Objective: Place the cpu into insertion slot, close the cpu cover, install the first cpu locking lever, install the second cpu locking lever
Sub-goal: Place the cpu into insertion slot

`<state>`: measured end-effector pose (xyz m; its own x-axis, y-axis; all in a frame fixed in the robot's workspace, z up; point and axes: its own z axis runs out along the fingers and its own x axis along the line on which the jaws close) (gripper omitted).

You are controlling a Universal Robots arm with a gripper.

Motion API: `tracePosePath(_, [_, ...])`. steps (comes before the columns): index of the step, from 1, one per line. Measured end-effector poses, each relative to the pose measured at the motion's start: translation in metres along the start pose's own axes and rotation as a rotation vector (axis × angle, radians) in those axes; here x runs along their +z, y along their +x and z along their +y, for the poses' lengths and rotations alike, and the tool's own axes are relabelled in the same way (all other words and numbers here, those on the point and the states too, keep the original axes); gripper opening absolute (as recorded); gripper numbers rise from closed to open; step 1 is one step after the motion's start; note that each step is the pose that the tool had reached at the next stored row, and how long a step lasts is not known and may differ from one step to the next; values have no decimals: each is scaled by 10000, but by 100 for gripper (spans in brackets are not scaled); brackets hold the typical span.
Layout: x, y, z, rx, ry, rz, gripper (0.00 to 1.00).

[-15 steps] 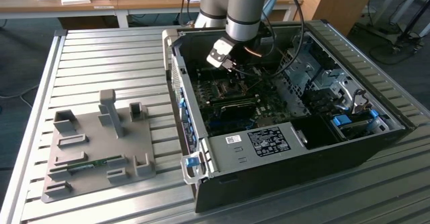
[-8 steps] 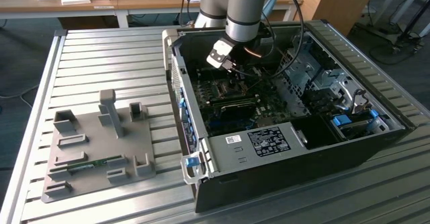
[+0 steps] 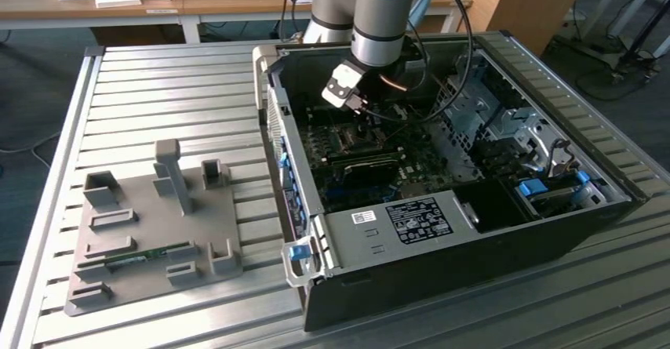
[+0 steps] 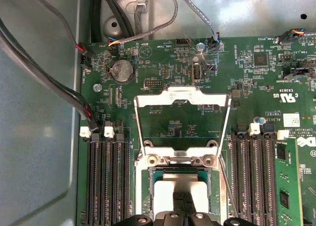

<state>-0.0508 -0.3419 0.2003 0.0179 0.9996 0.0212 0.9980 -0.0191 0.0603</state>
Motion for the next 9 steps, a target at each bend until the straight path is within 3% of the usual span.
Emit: tracePosePath(9, [13,0,-1,1,0,0,11])
